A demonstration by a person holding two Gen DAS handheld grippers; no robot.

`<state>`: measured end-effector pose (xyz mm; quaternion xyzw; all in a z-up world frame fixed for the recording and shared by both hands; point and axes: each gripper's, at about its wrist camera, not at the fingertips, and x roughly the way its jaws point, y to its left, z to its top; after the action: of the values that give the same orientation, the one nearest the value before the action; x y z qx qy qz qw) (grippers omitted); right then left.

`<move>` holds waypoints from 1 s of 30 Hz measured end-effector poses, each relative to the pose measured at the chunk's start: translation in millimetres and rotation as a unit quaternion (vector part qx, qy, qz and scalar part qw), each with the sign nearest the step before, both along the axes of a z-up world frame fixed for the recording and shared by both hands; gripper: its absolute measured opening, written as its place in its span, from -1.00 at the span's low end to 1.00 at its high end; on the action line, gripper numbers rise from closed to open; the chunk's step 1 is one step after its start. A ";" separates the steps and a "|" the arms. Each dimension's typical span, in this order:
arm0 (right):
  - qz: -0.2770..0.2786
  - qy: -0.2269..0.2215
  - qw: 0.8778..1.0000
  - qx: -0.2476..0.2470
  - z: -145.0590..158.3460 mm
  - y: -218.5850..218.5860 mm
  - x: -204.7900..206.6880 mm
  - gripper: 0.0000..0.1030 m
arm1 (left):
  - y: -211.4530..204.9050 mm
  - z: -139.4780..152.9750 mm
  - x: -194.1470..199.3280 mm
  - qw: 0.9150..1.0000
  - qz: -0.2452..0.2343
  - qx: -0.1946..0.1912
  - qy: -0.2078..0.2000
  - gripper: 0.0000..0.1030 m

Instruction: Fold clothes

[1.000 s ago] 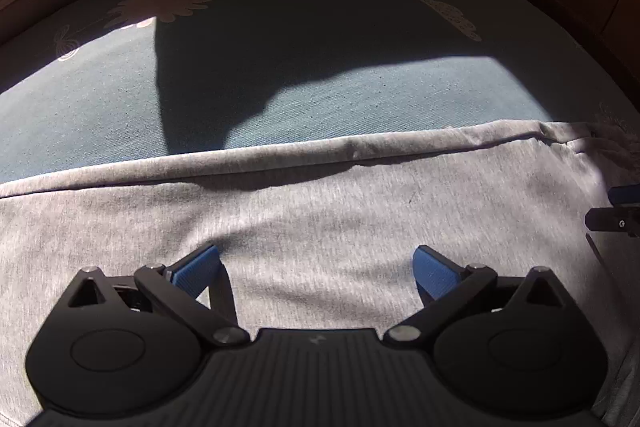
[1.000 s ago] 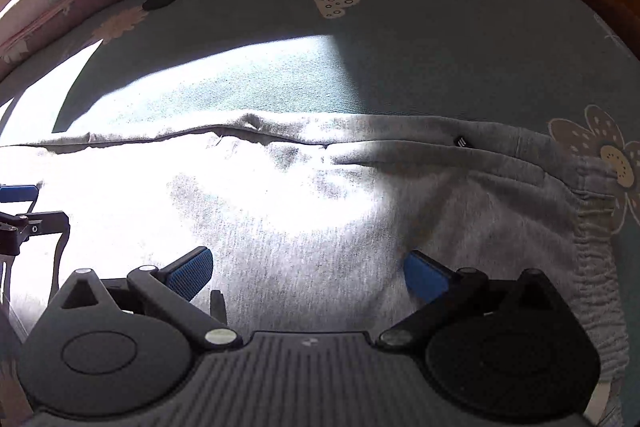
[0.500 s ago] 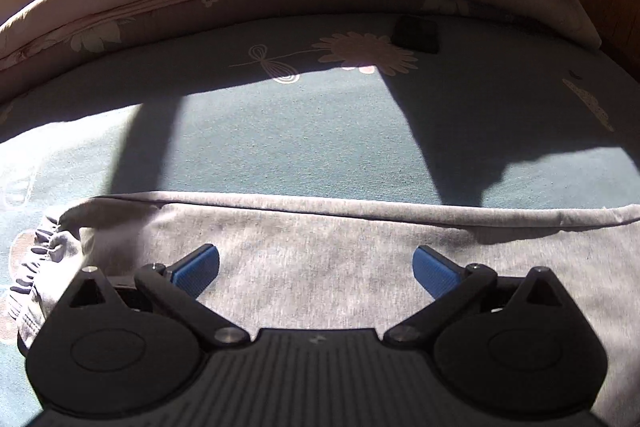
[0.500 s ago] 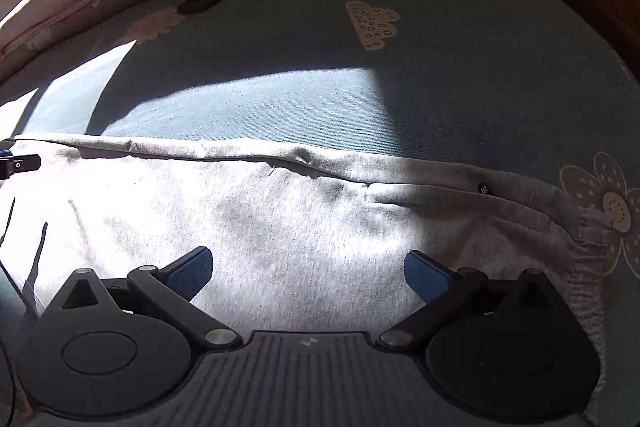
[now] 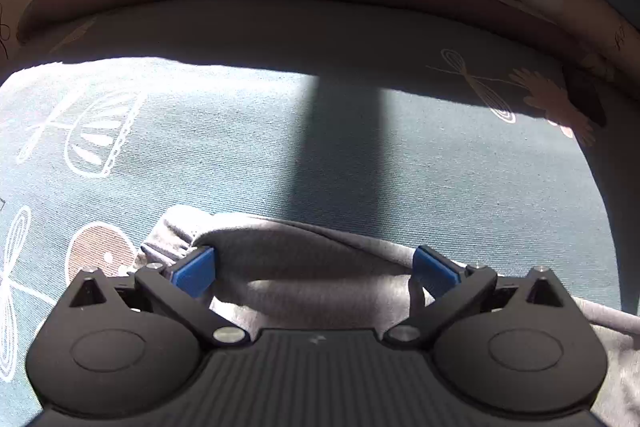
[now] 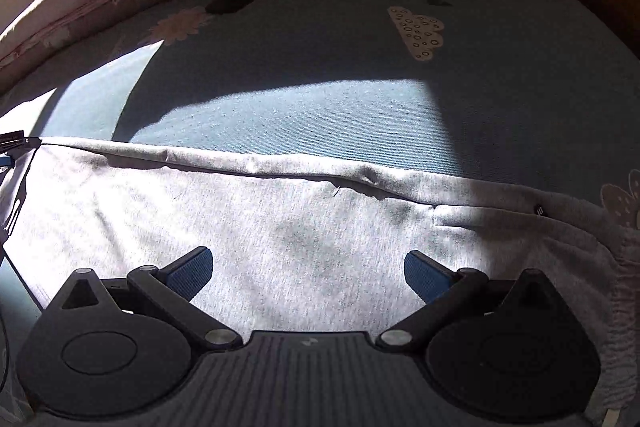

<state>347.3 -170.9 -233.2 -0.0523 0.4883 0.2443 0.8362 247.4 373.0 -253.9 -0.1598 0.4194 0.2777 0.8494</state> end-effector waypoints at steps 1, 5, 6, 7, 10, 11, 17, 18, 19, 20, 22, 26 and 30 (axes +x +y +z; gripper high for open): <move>0.002 -0.001 1.000 0.000 1.3 1.2 0.2 1.00 | -0.6 6.1 -3.2 1.000 -0.002 -0.003 -0.002 0.98; 0.001 -0.007 1.000 0.000 3.7 2.1 0.2 1.00 | -14.2 10.8 -22.4 0.999 -0.020 -0.040 -0.013 0.98; -0.002 -0.006 1.000 0.002 3.3 2.0 0.5 1.00 | -17.8 9.1 -26.5 0.998 -0.024 -0.052 -0.013 0.98; -0.005 -0.005 1.000 0.003 2.9 1.5 0.6 1.00 | -21.0 4.8 -30.8 0.998 -0.028 -0.058 -0.010 0.99; -0.008 0.000 1.000 0.006 0.4 1.4 0.9 1.00 | -30.3 -10.4 -38.5 0.998 -0.035 -0.055 0.008 0.98; -0.008 0.001 1.000 0.005 -0.3 1.7 0.9 1.00 | -30.4 -13.0 -39.4 0.998 -0.035 -0.042 0.010 0.98; -0.005 -0.004 1.000 -0.003 -0.5 2.3 1.2 1.00 | -5.0 -3.5 -36.4 0.999 0.034 -0.022 0.008 0.98; -0.006 -0.005 1.000 -0.002 0.0 2.3 1.4 1.00 | -10.3 1.8 -35.6 0.999 0.028 -0.020 0.004 0.98; -0.008 -0.005 1.000 -0.001 0.4 2.3 1.9 1.00 | -16.0 7.1 -35.0 1.000 0.020 -0.018 -0.001 0.98; -0.010 -0.005 1.000 0.000 0.9 2.4 2.3 1.00 | -28.4 11.1 -34.9 1.000 0.001 -0.014 -0.006 0.98; -0.012 -0.003 1.000 0.005 0.5 3.6 2.7 1.00 | -61.0 14.1 -34.5 0.999 -0.045 -0.007 -0.007 0.98; -0.009 0.006 1.000 0.007 -6.2 7.7 1.7 1.00 | -127.9 1.1 -36.5 0.986 -0.143 0.076 0.024 0.98; 0.002 -0.002 1.000 0.002 -8.2 17.1 1.1 1.00 | -149.8 -16.2 -44.4 0.979 -0.164 0.103 0.064 0.99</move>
<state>348.4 -153.8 -241.4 -0.0525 0.4861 0.2468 0.8367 203.0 223.2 -270.1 0.0173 0.4630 0.1861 0.8664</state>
